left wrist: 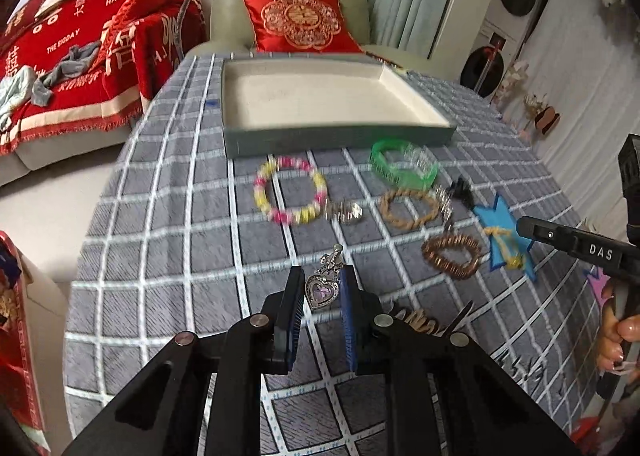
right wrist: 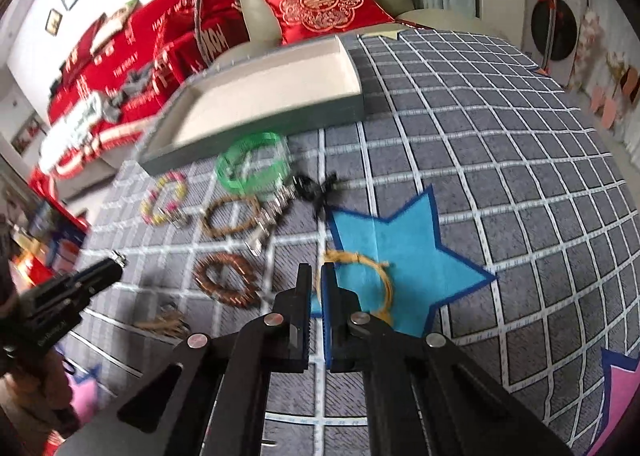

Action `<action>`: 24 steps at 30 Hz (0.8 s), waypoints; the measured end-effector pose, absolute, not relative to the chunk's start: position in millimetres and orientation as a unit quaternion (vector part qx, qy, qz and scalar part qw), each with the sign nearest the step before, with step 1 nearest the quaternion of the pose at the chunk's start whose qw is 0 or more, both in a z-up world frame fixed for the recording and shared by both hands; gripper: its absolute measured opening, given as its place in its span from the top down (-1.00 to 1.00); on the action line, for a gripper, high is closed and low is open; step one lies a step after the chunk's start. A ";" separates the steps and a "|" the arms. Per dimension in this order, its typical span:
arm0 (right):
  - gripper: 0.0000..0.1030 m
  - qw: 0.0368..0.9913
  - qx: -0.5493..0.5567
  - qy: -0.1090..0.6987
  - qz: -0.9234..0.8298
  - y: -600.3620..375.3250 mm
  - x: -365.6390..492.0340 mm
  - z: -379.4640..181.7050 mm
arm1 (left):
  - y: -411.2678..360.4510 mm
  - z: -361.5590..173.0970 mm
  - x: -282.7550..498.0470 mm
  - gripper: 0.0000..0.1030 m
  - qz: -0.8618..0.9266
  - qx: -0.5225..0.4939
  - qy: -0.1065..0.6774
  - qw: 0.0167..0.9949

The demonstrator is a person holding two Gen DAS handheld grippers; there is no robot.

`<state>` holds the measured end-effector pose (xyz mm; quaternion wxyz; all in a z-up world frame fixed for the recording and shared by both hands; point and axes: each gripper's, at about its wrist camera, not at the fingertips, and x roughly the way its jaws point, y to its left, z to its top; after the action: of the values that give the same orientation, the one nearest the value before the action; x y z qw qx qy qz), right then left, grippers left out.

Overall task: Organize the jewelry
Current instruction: 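Grasp the silver heart pendant with the left gripper while the right grasps the gold bracelet, then release the pendant into the white tray with the left gripper while the right releases the gold bracelet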

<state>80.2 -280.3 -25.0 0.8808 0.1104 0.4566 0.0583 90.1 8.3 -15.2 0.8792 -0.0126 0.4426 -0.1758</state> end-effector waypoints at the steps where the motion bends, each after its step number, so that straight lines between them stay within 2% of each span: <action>1: 0.90 0.881 0.118 0.454 0.063 -281.0 82.4 -20.4 | 9.1 -10.0 92.5 0.37 -0.176 -0.014 0.439 0.881; 14: 0.90 0.881 0.163 0.426 0.126 -280.4 167.9 44.2 | -4.5 58.5 181.0 0.37 -0.181 -0.028 0.395 0.900; 21: 0.90 0.884 0.147 0.429 0.114 -279.1 220.0 45.3 | -10.8 48.0 235.5 0.37 -0.157 -0.028 0.397 0.904; 24: 0.80 0.868 0.104 0.471 0.117 -272.9 209.2 25.6 | -12.5 38.6 239.2 0.37 -0.160 -0.018 0.402 0.901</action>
<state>209.2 -272.9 25.6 0.8682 0.1040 0.4708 0.1174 239.2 -12.5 38.6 0.9014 -0.0179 0.4020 -0.1601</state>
